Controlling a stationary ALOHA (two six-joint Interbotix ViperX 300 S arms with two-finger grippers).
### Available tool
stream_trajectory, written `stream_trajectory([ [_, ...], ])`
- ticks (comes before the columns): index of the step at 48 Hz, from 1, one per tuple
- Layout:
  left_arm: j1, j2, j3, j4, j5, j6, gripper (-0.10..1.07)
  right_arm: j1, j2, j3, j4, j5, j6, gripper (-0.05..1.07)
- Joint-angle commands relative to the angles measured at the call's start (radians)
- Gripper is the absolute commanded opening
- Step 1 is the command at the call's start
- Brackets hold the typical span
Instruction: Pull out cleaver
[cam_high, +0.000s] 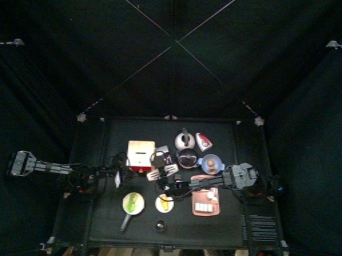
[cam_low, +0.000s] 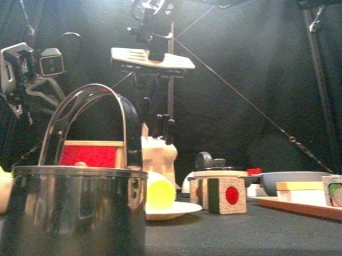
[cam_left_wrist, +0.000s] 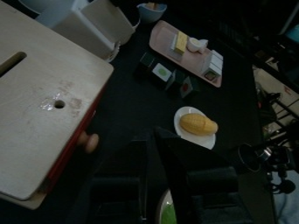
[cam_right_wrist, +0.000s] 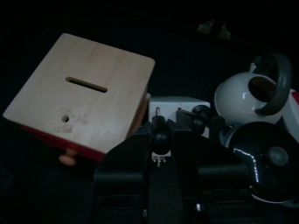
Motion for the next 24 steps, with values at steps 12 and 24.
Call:
stream_trajectory([
  [12, 0.002, 0.0, -0.011, 0.003, -0.009, 0.002, 0.58, 0.083, -0.097, -0.031, -0.071, 0.075, 0.005, 0.54],
  [24, 0.002, 0.002, -0.012, 0.003, -0.009, 0.002, 0.58, 0.161, -0.104, -0.071, -0.127, 0.167, -0.003, 0.54],
])
